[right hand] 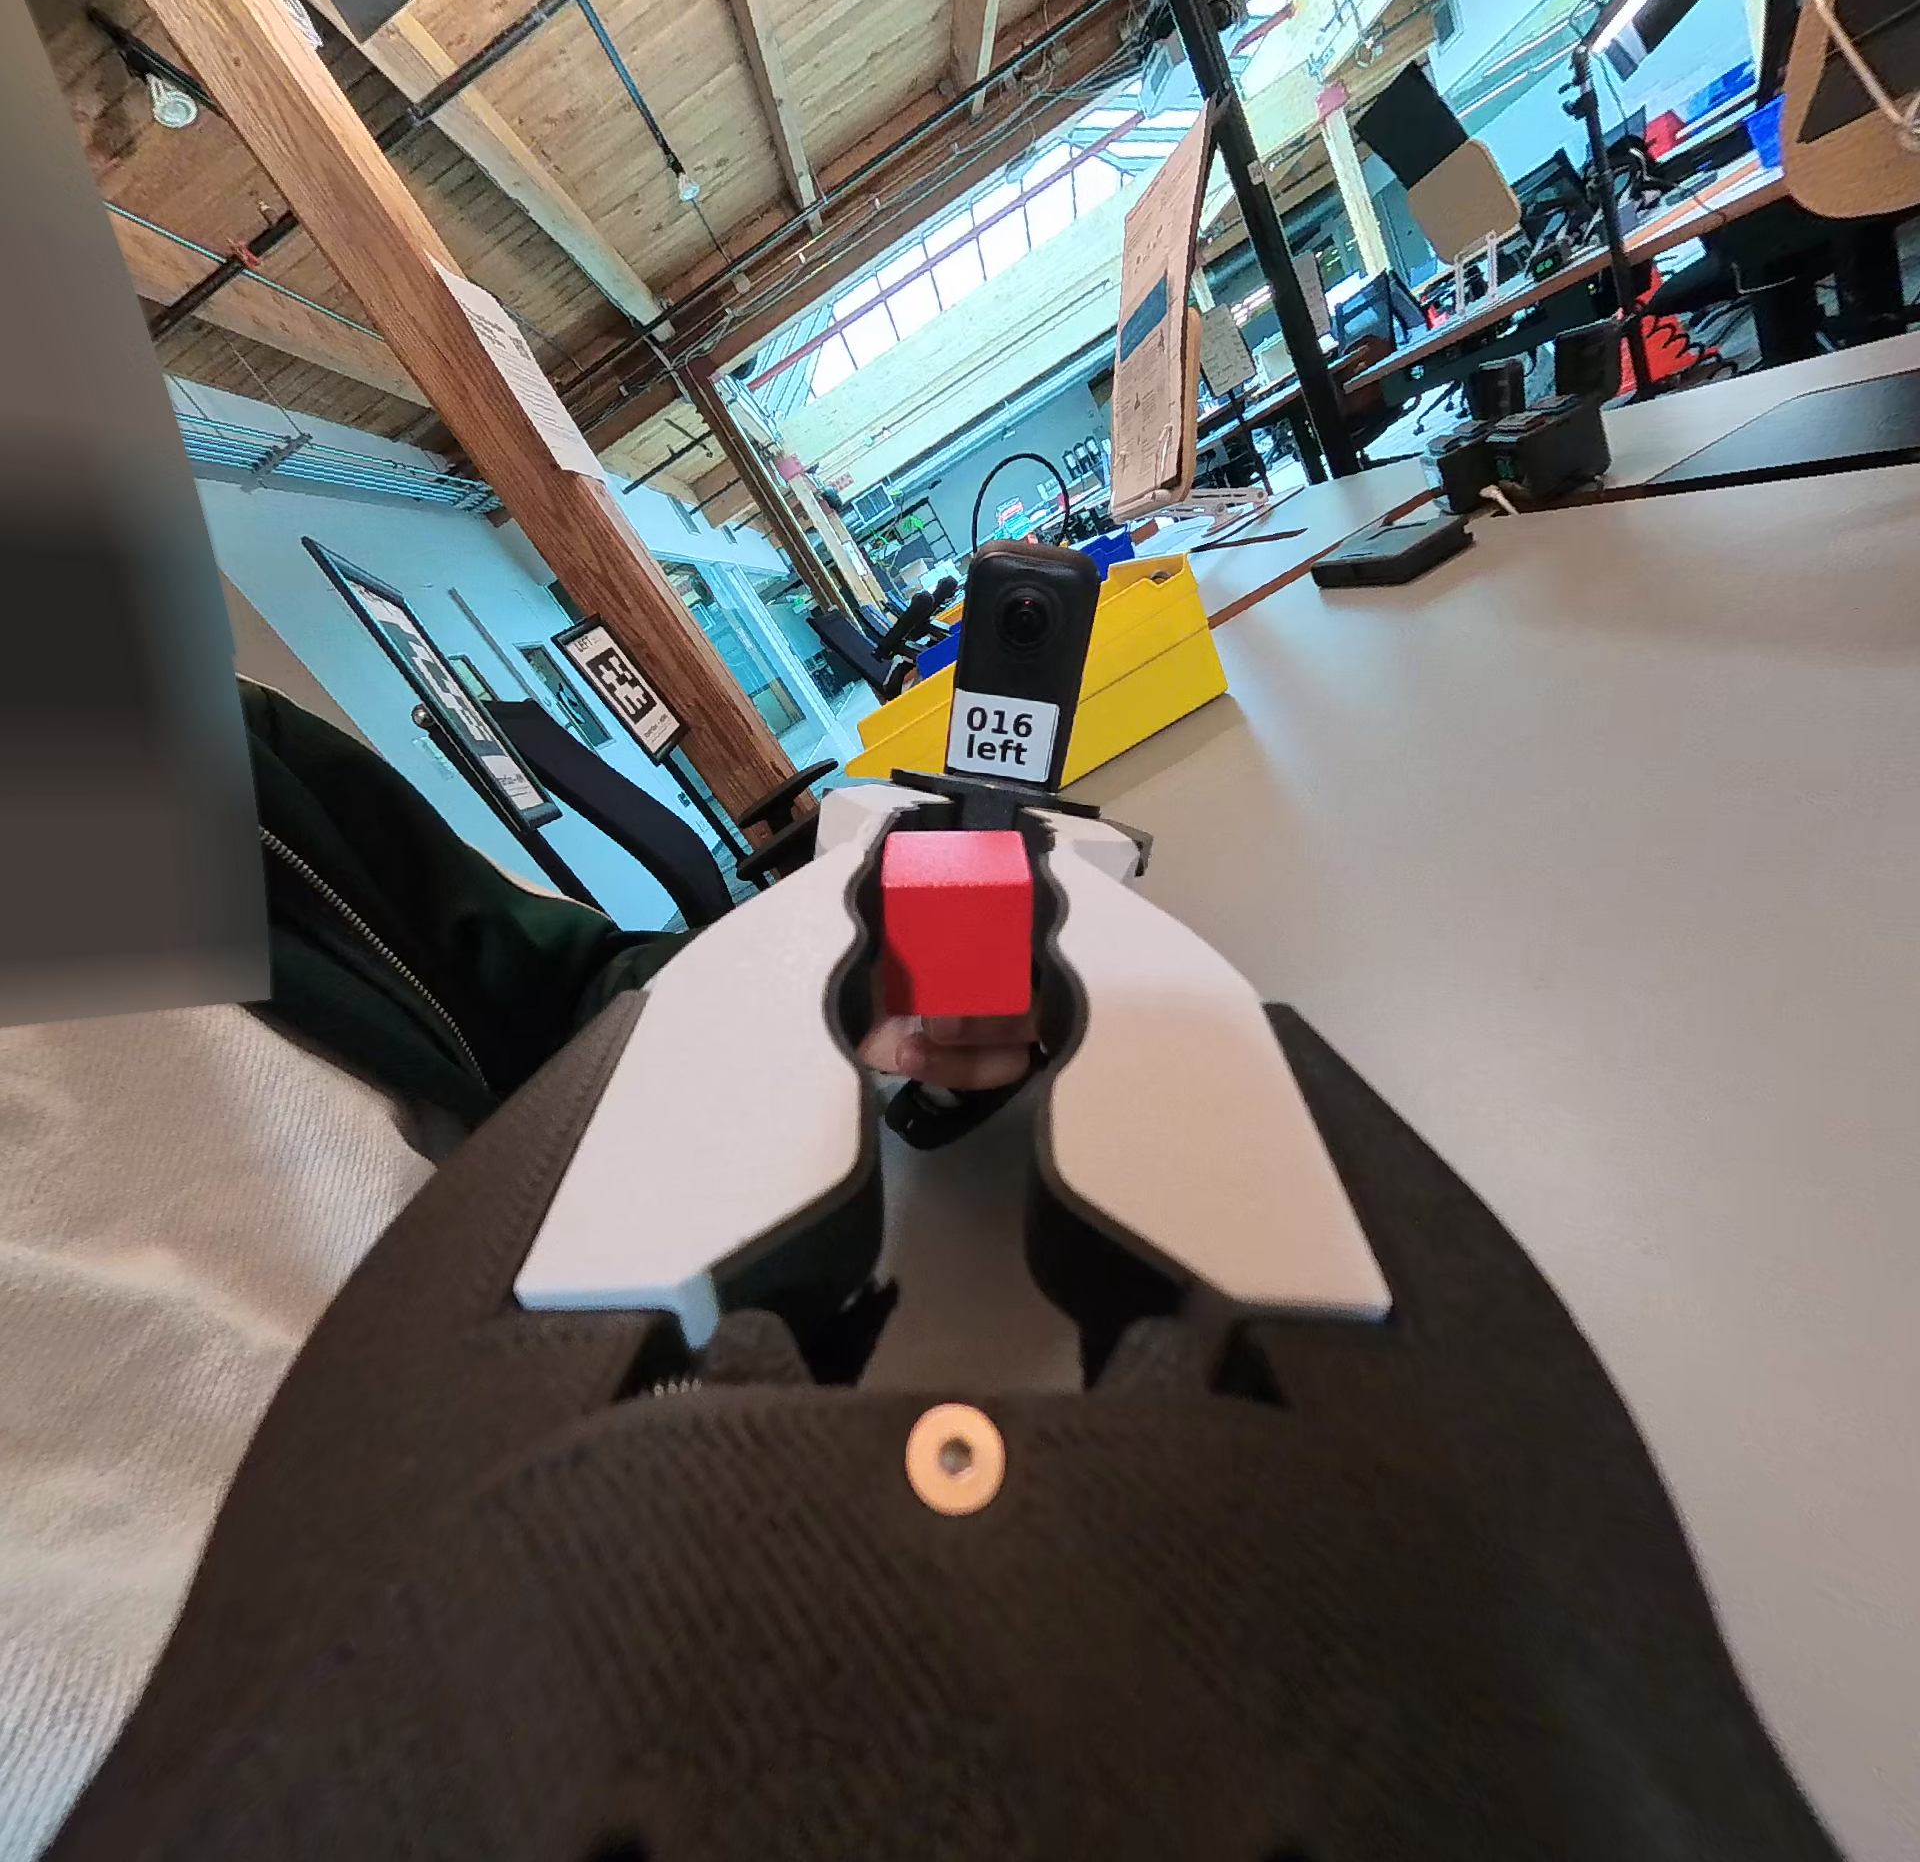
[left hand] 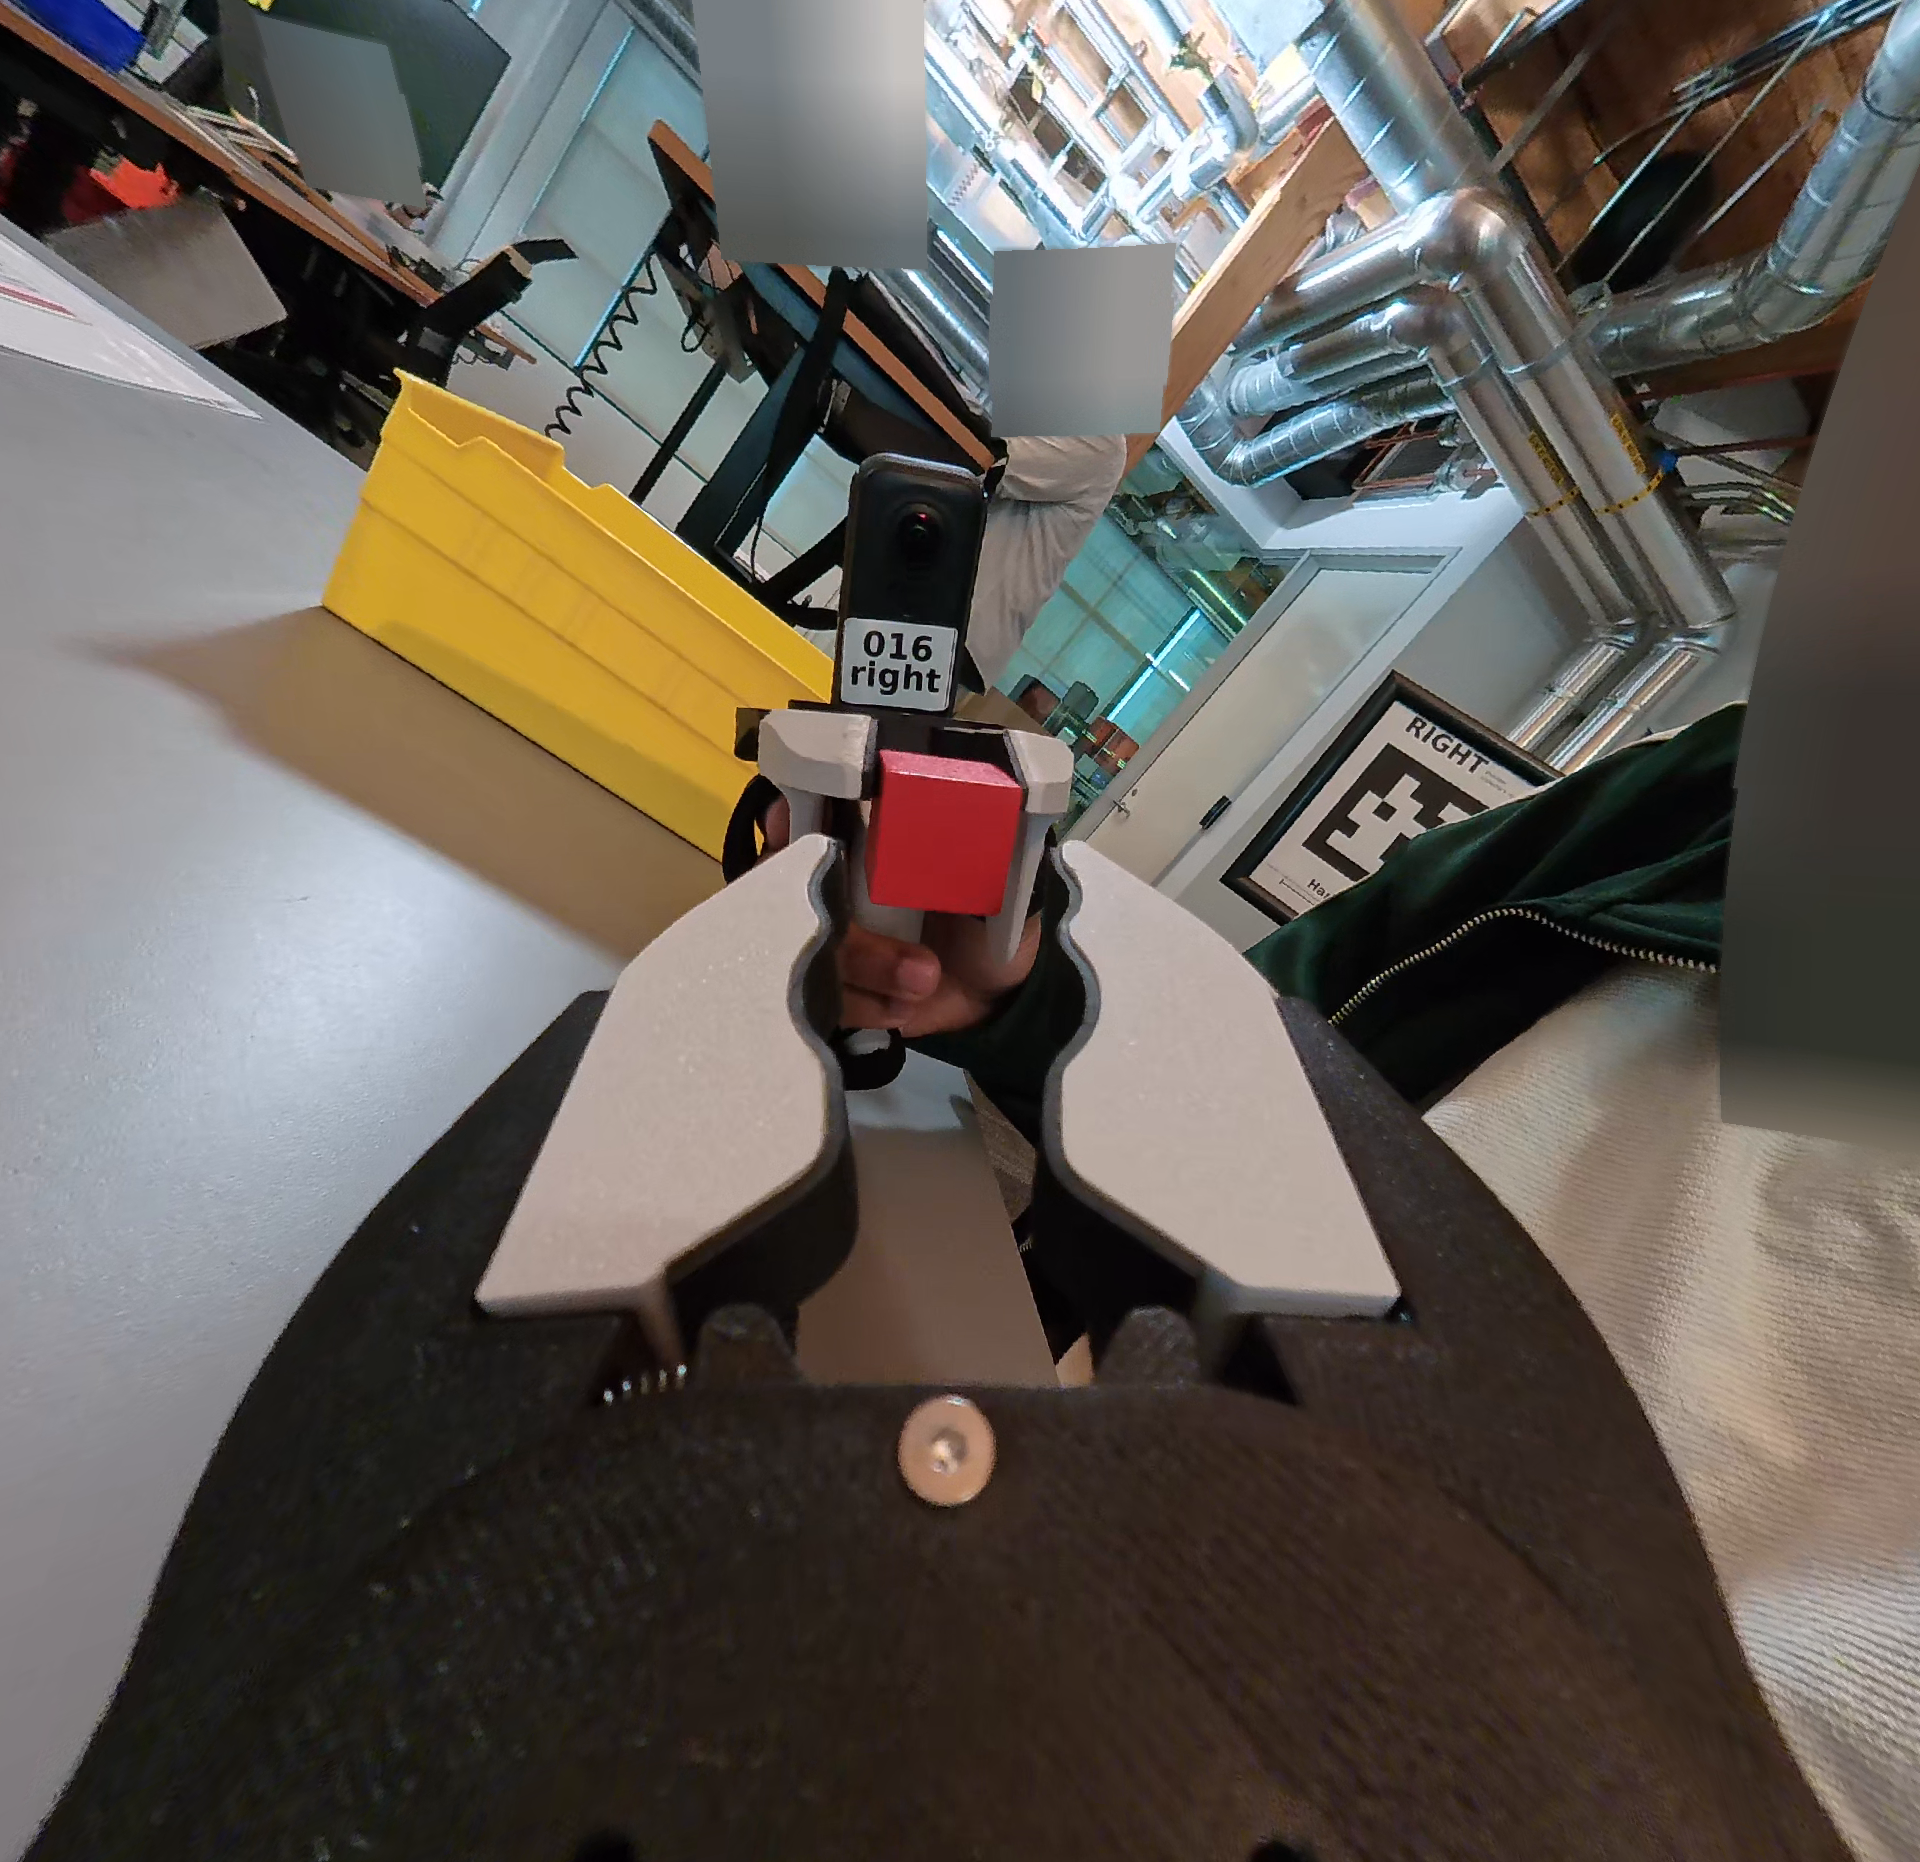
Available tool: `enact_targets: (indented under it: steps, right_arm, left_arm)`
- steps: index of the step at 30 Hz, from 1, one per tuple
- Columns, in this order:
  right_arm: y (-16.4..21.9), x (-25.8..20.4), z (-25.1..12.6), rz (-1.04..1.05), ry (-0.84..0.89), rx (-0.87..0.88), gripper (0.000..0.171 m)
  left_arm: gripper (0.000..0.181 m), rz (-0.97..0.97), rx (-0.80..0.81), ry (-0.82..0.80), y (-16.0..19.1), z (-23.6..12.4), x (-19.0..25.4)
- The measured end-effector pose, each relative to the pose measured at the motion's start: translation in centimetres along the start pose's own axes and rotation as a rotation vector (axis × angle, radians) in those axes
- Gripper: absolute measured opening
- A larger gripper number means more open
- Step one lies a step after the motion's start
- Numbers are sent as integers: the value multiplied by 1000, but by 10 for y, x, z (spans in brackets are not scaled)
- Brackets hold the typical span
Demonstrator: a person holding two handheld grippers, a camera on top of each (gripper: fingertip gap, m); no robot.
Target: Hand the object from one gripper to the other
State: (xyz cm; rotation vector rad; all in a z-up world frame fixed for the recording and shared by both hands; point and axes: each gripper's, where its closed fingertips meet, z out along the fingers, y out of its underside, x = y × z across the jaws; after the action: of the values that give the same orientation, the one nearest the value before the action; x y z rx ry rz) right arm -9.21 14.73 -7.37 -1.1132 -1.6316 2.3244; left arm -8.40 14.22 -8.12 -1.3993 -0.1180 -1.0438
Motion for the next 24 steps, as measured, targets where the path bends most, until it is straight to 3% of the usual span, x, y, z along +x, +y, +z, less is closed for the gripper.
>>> enact_targets:
  steps: [14, 24]
  right_arm:
    - [-1, 2, -1, 35, -2, 14, 28]
    - [2, -2, -3, 380, -180, 40, 28]
  left_arm:
    - [34, 32, 23, -30, -4, -2, -1]
    - [48, 459, -115, -214, 8, 6, -4]
